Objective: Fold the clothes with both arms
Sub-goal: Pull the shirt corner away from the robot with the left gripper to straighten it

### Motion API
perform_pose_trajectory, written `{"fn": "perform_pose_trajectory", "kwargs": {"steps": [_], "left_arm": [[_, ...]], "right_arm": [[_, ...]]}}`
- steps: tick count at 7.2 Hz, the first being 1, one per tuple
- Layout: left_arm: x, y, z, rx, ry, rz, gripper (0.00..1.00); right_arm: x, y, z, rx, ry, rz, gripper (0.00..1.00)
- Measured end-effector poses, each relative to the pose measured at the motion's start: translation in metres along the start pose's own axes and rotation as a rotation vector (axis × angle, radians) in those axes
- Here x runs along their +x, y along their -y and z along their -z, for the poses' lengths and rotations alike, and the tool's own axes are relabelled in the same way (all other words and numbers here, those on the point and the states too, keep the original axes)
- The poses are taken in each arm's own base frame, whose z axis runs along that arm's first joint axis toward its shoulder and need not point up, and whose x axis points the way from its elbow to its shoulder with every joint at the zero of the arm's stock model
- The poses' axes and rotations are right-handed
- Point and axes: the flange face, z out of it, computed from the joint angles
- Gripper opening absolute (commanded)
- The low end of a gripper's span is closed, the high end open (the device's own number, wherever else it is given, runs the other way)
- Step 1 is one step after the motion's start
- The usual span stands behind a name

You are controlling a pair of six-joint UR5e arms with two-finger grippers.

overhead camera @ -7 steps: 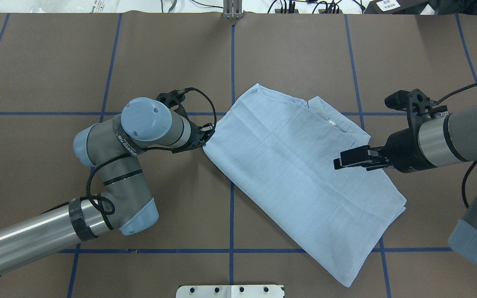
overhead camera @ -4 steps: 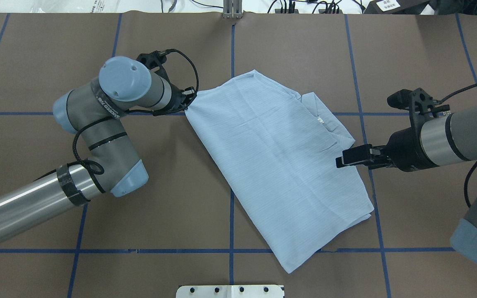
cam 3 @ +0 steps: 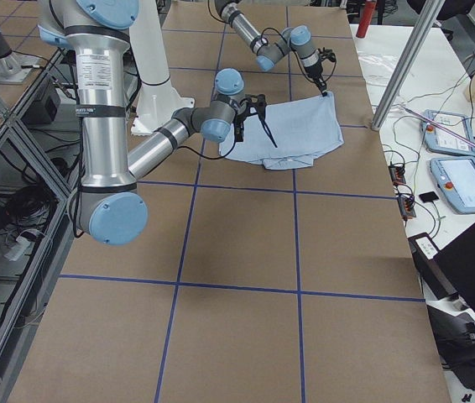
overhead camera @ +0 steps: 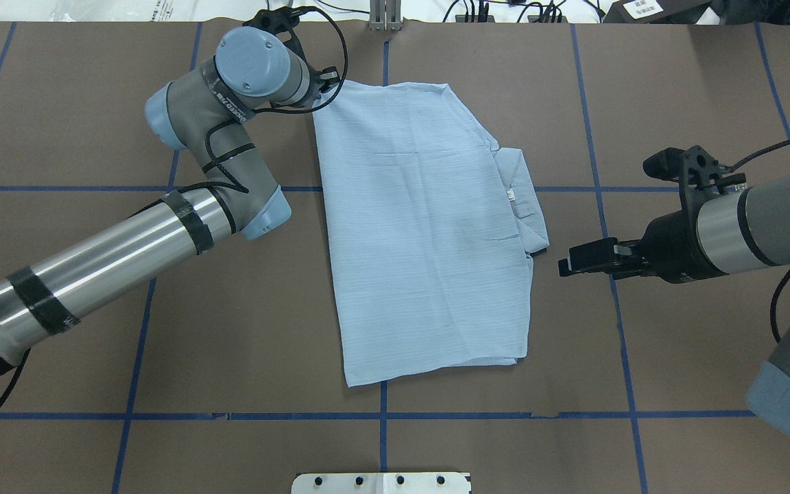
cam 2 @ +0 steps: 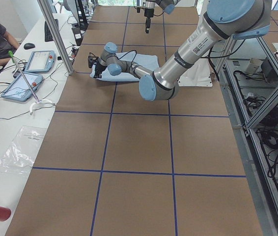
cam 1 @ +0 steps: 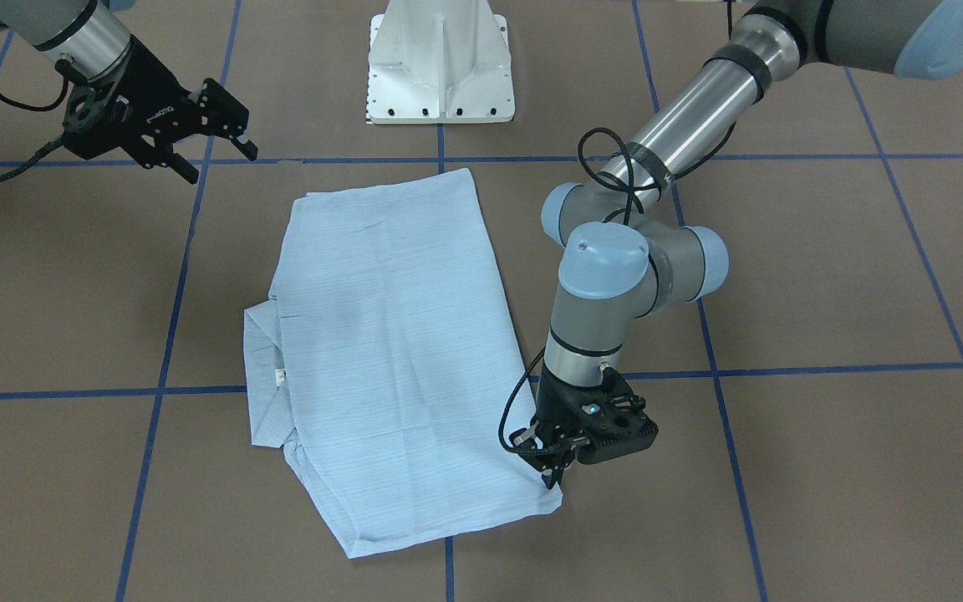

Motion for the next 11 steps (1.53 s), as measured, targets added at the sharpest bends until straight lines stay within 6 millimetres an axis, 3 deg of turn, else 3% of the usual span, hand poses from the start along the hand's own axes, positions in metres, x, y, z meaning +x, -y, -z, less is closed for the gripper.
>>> {"fn": "perform_pose_trajectory", "kwargs": {"steps": [3, 4, 5, 9, 11], "left_arm": [[0.02, 0.013, -0.019, 0.114, -0.067, -0.037, 0.0], [0.022, 0.013, -0.022, 0.126, -0.077, -0.044, 0.56], [0.021, 0.012, -0.024, 0.129, -0.078, -0.046, 1.0], [0.023, 0.015, -0.02, 0.131, -0.089, -0.048, 0.99], [0.02, 0.009, 0.007, 0.072, -0.119, -0.052, 0.99]], "right_arm": [[0.002, 0.002, -0.002, 0.004, -0.006, -0.003, 1.0], [0.001, 0.003, -0.003, 0.008, -0.006, -0.002, 1.0], [0.0, 0.003, -0.003, 0.01, -0.005, -0.001, 1.0], [0.0, 0.006, -0.005, 0.017, -0.008, -0.002, 1.0], [0.001, 0.007, -0.005, 0.023, -0.012, -0.003, 1.0]]}}
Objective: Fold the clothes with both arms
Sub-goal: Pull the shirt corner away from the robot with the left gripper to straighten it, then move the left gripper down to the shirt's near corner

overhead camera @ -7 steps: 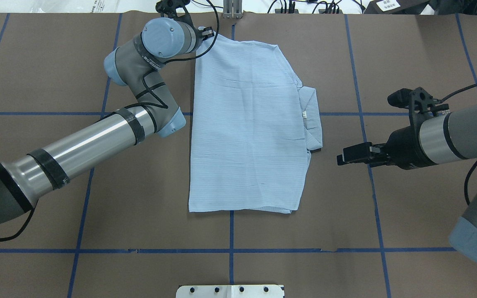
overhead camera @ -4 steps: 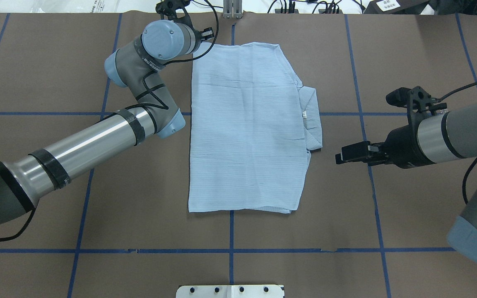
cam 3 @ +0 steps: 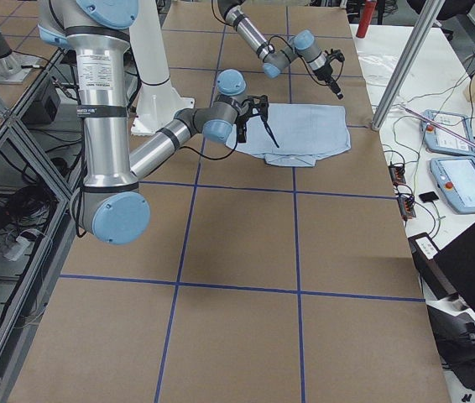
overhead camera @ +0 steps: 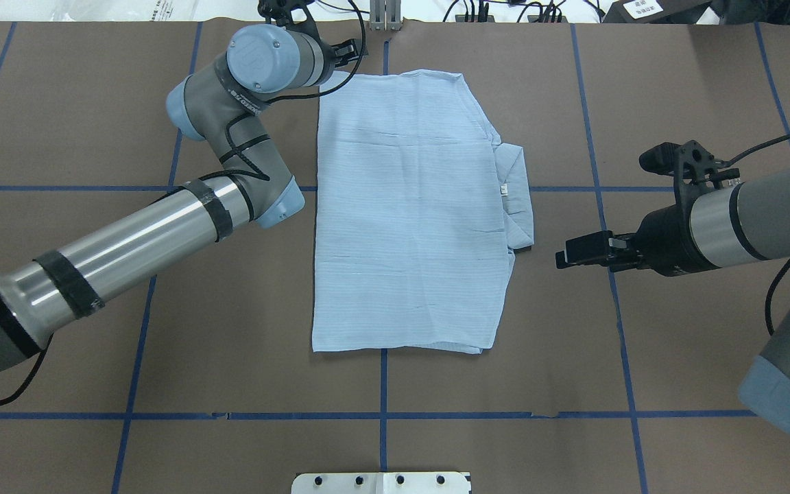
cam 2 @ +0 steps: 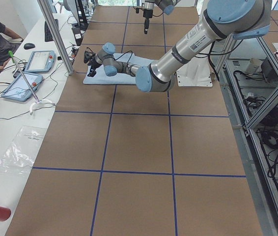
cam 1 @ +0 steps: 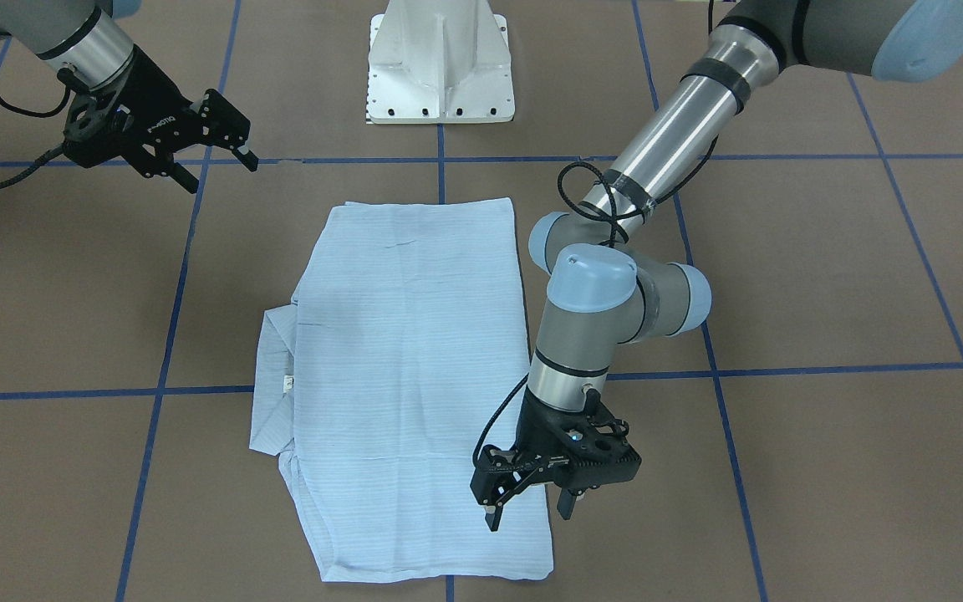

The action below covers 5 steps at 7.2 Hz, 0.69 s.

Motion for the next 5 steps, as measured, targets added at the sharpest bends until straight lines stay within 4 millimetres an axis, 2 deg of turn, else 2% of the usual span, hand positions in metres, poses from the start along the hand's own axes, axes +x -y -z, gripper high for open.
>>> {"fn": "perform_pose_trajectory", "kwargs": {"steps": [2, 3, 5], "left_arm": [[-0.017, -0.018, 0.047, -0.116, 0.008, 0.012, 0.99], [-0.026, -0.032, 0.073, -0.18, 0.021, 0.043, 0.99], [-0.052, -0.085, 0.138, -0.307, 0.027, 0.143, 0.99]], "right_arm": [[0.003, 0.0, 0.0, 0.003, -0.005, -0.003, 1.0], [0.004, 0.0, -0.001, 0.004, -0.008, -0.004, 1.0], [0.006, 0.001, -0.003, 0.008, -0.016, -0.007, 1.0]]}}
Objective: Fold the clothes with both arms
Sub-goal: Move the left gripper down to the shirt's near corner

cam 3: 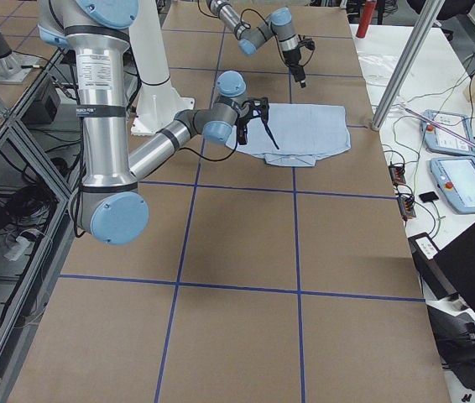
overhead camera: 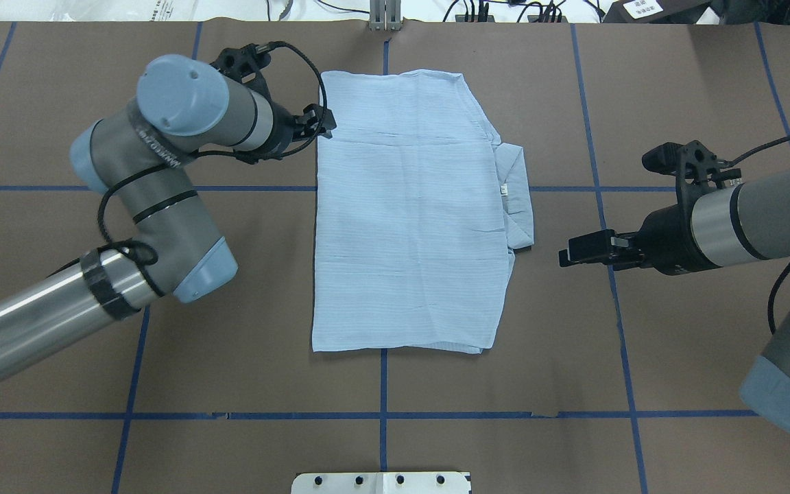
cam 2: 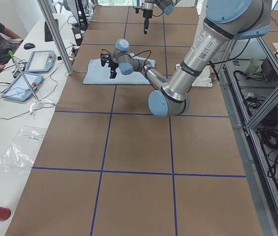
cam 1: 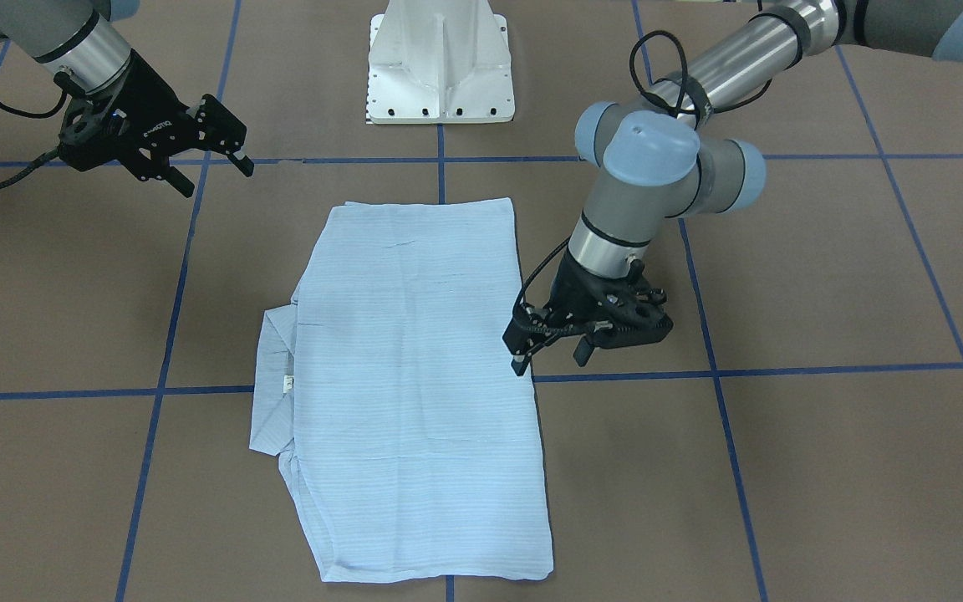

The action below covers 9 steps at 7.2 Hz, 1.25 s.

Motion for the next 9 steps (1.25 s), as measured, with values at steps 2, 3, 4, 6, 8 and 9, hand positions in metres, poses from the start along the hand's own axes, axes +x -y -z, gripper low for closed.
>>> {"fn": "perform_pose_trajectory", "kwargs": {"steps": [2, 3, 4, 6, 8, 9], "left_arm": [[-0.025, -0.083, 0.028, -0.109, -0.022, 0.092, 0.99], [-0.025, -0.13, 0.028, -0.155, -0.021, 0.153, 0.99], [-0.024, -0.172, 0.022, -0.175, -0.012, 0.2, 0.99], [-0.03, -0.229, 0.007, -0.192, 0.027, 0.254, 0.99], [-0.034, -0.245, -0.001, -0.184, 0.075, 0.264, 0.98], [-0.036, -0.246, -0.003, -0.18, 0.088, 0.265, 0.95]], "right_arm": [[0.001, 0.001, -0.003, 0.002, -0.005, -0.002, 1.0], [0.002, 0.002, -0.003, 0.003, -0.007, -0.003, 1.0], [0.003, 0.002, -0.004, 0.003, -0.01, -0.004, 1.0], [0.004, 0.003, -0.005, 0.004, -0.012, -0.006, 1.0], [0.004, 0.003, -0.005, 0.003, -0.011, -0.006, 1.0], [0.004, 0.003, -0.005, 0.003, -0.011, -0.006, 1.0]]}}
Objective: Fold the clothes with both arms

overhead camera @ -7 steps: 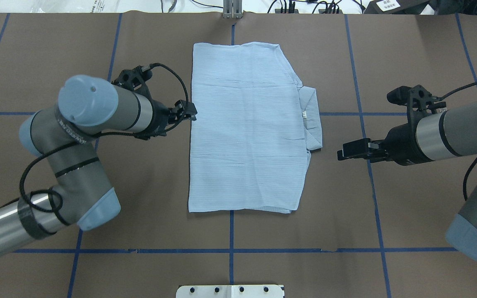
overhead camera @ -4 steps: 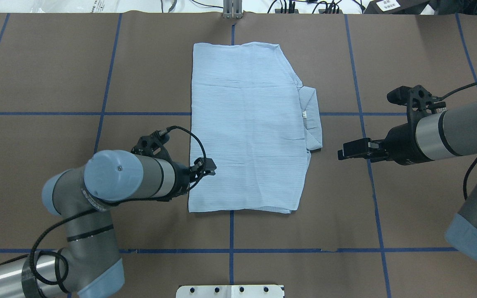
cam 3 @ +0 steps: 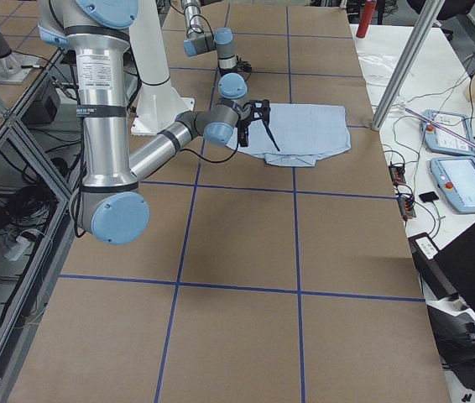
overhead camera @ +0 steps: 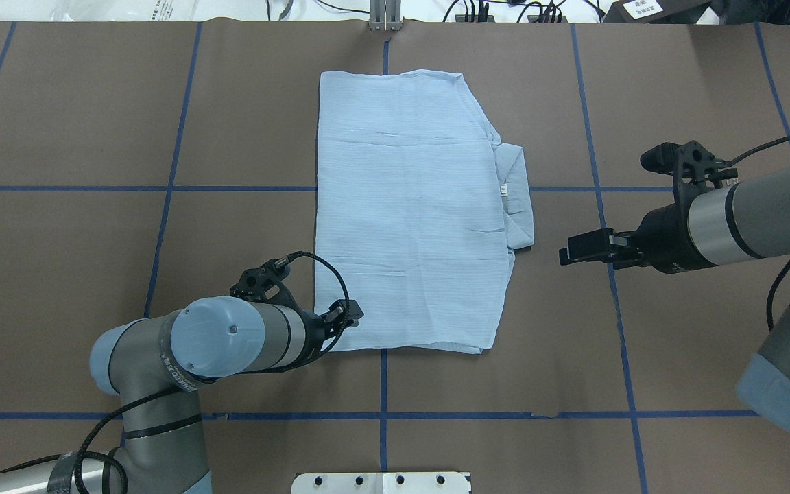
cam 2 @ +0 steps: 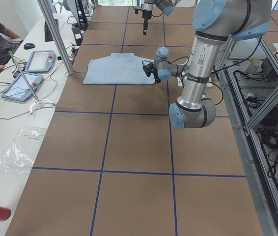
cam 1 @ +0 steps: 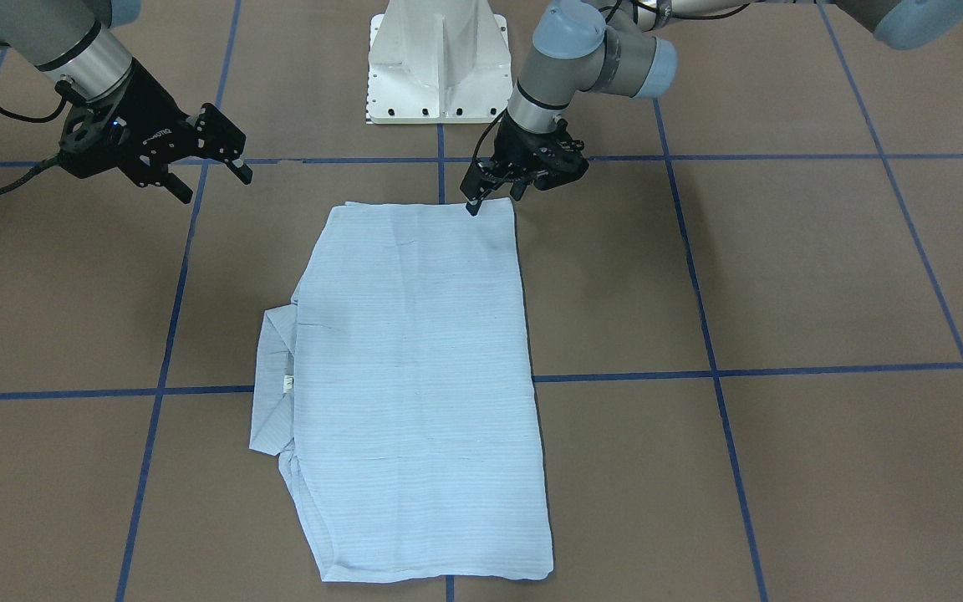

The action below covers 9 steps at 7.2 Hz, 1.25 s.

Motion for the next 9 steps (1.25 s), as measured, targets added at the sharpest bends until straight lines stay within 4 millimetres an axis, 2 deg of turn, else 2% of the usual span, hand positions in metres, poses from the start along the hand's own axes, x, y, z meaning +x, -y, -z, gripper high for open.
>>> {"fn": "perform_pose_trajectory", "kwargs": {"steps": [3, 9], "left_arm": [[-0.0038, -0.0026, -0.0039, 0.001, 0.014, -0.002, 0.87], [-0.0066, -0.0038, -0.0092, 0.0, 0.025, -0.004, 0.83]], "right_arm": [[0.0004, 0.0, 0.0002, -0.001, 0.0, -0.001, 1.0], [0.0018, 0.003, 0.0025, 0.006, -0.001, -0.004, 1.0]]}}
